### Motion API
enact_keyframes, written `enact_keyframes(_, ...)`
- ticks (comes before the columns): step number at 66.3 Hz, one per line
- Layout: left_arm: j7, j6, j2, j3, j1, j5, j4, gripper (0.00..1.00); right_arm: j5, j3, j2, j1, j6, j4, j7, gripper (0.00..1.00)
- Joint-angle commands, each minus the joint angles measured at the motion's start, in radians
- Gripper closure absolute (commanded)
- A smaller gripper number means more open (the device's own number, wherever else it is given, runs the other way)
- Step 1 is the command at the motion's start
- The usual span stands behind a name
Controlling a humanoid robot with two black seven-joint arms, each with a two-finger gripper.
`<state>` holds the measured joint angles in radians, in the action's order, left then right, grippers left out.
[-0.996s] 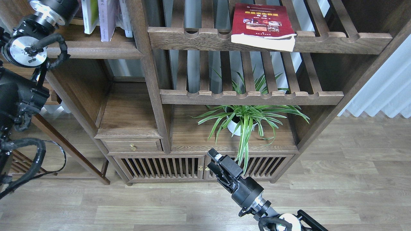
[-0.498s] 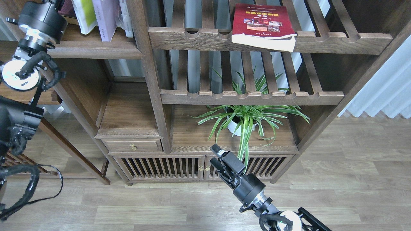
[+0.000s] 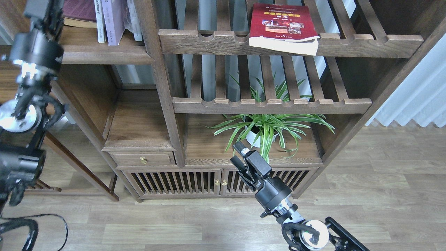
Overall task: Organize books on shelf
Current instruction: 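Reach the right gripper up toward the red book on the top shelf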
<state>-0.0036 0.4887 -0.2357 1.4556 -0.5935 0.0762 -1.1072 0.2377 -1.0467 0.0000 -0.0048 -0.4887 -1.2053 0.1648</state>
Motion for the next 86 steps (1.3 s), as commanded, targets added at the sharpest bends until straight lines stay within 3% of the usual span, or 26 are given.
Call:
enact_keyframes(1, 0.004, 0.0, -0.013, 0.023, 0.058, 0.002, -0.048, 0.14, 0.0, -0.006, 0.0, 0.009, 0.0, -0.019, -0.007, 0.01)
enact_keyframes(13, 0.01, 0.0, -0.034, 0.008, 0.194, 0.04, -0.131, 0.11, 0.003, -0.059, 0.0, 0.06, 0.0, -0.046, -0.014, 0.02)
enact_keyframes(24, 0.057, 0.0, -0.057, -0.059, 0.34, 0.054, -0.132, 0.11, 0.032, -0.108, 0.0, 0.115, 0.0, -0.108, -0.039, 0.02)
enact_keyframes(36, 0.062, 0.0, -0.083, -0.07, 0.409, 0.053, -0.111, 0.11, 0.034, -0.107, 0.0, 0.118, 0.0, -0.191, -0.056, 0.02)
enact_keyframes(49, 0.062, 0.0, -0.083, -0.07, 0.412, 0.051, -0.095, 0.11, 0.034, -0.107, 0.0, 0.164, 0.016, -0.204, -0.074, 0.02)
enact_keyframes(67, 0.063, 0.0, -0.083, -0.07, 0.403, 0.05, -0.068, 0.11, 0.034, -0.113, 0.0, 0.272, 0.182, -0.183, -0.143, 0.02)
enact_keyframes(86, 0.063, 0.0, -0.083, -0.07, 0.399, 0.048, -0.06, 0.11, 0.034, -0.162, 0.0, 0.315, 0.217, -0.174, -0.145, 0.02)
